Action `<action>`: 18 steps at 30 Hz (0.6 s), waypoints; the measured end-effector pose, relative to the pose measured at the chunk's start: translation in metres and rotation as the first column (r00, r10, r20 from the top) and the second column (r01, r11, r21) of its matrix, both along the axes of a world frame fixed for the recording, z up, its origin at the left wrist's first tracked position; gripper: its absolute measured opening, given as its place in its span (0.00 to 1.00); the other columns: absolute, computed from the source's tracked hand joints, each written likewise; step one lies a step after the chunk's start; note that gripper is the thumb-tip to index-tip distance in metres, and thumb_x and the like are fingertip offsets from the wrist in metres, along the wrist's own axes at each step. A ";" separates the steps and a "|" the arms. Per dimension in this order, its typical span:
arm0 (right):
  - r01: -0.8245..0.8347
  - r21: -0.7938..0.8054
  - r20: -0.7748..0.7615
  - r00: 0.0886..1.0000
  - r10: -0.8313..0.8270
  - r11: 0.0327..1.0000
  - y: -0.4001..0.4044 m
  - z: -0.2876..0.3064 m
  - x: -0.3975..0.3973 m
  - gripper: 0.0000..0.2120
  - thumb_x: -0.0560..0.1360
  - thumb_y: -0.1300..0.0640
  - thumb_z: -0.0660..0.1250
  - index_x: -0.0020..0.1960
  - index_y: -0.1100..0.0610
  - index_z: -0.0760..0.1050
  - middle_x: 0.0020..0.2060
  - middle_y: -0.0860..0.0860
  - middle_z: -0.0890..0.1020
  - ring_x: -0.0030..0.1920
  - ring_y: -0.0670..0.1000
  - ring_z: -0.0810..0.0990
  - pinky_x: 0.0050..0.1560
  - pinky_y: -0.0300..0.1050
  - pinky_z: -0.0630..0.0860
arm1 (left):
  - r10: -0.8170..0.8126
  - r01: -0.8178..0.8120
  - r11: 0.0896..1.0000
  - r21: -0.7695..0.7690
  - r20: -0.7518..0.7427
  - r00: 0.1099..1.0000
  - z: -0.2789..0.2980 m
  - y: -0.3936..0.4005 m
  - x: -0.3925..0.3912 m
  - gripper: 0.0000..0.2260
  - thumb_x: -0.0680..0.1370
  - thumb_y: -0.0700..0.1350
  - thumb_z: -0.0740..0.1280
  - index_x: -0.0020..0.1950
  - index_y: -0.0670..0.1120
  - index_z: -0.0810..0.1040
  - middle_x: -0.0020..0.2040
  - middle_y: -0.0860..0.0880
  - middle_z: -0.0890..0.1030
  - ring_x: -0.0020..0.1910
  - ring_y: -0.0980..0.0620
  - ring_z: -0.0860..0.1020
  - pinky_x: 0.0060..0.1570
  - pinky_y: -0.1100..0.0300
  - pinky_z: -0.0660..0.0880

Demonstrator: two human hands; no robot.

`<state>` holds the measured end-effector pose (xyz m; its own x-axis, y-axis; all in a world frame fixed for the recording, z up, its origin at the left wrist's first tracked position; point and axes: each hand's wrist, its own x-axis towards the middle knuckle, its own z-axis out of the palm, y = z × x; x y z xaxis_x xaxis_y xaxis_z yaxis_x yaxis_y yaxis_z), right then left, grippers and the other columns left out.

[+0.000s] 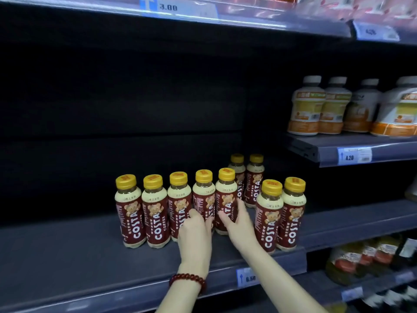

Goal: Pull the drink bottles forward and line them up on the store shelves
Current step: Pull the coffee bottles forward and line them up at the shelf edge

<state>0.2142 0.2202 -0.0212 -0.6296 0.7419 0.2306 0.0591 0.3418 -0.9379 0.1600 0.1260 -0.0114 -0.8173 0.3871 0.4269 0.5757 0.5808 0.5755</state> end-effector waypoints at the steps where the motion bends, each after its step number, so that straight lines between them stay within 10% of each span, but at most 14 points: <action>1: -0.007 0.003 -0.006 1.000 0.007 1.000 0.000 0.000 0.001 0.23 0.76 0.59 0.67 0.69 0.53 0.65 0.58 0.45 0.77 0.59 0.44 0.75 0.65 0.46 0.71 | 0.000 0.000 1.000 0.017 -0.005 1.000 -0.001 0.002 -0.002 0.14 0.77 0.50 0.68 0.49 0.40 0.75 0.42 0.41 0.83 0.40 0.44 0.83 0.36 0.57 0.78; 18: -0.062 0.148 0.019 0.998 0.060 0.987 -0.029 -0.011 0.059 0.25 0.77 0.56 0.67 0.71 0.49 0.62 0.60 0.43 0.76 0.61 0.40 0.74 0.62 0.38 0.71 | -0.186 0.171 0.966 0.194 0.063 0.981 -0.016 -0.050 0.018 0.12 0.74 0.52 0.70 0.52 0.46 0.78 0.27 0.51 0.81 0.28 0.57 0.81 0.36 0.55 0.81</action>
<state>0.2731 0.1907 -0.0317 -0.6767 0.6601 0.3260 0.0473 0.4808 -0.8755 0.1783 0.0765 -0.0278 -0.7767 0.4493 0.4415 0.6078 0.3506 0.7125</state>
